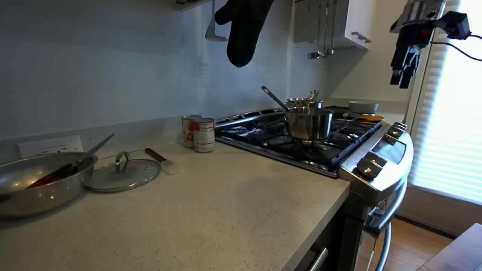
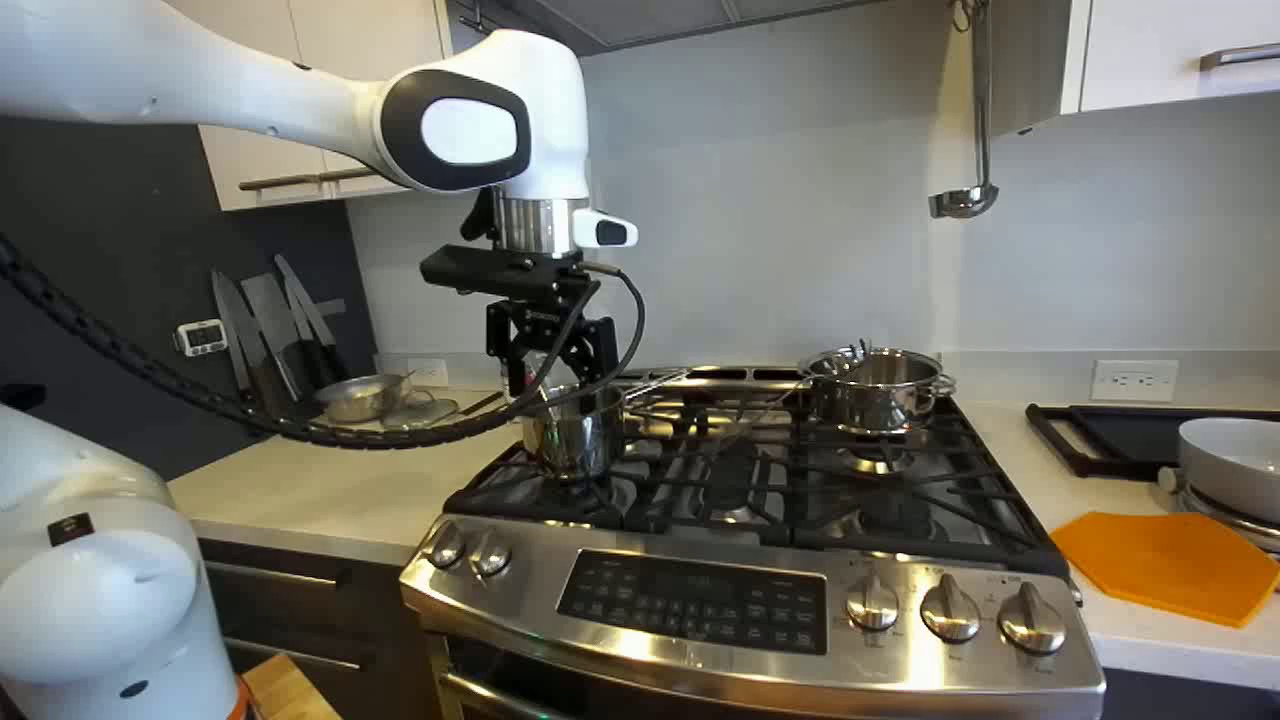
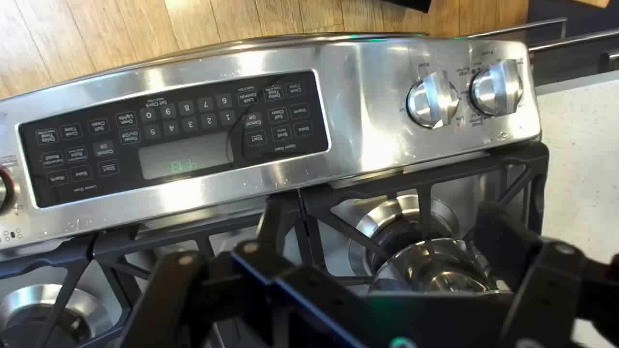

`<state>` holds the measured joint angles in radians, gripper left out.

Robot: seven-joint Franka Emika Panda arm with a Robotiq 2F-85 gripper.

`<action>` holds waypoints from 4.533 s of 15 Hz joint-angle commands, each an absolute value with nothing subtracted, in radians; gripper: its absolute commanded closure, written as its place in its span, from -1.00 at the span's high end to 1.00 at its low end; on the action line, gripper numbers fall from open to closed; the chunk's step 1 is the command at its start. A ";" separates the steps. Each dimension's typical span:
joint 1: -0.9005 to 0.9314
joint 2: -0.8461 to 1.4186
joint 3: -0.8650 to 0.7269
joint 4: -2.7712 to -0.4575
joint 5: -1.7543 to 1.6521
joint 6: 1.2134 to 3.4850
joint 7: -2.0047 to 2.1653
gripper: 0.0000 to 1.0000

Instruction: Remove the serving spoon from the left pot

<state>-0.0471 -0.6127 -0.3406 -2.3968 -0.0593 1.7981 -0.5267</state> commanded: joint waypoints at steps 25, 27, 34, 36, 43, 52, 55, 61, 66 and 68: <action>0.019 -0.607 -0.128 -2.471 -0.051 1.852 -0.431 1.00; 0.035 -0.603 -0.089 -2.481 -0.053 1.878 -0.386 1.00; 0.063 -0.572 0.049 -2.496 -0.135 2.025 -0.252 1.00; 0.072 -0.574 0.030 -2.482 -0.113 1.999 -0.272 1.00; 0.081 -0.566 0.044 -2.484 -0.127 2.026 -0.273 1.00; 0.138 -0.444 0.222 -2.455 -0.359 2.269 -0.214 1.00; 0.126 -0.407 0.263 -2.449 -0.487 2.353 -0.162 1.00; 0.073 -0.371 0.330 -2.456 -0.806 2.476 0.091 1.00; 0.120 -0.360 0.305 -2.455 -0.862 2.451 0.152 1.00; 0.123 -0.361 0.300 -2.455 -0.861 2.452 0.151 1.00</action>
<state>0.0984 -0.3639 0.3217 -2.4572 -0.8524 2.4596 0.1464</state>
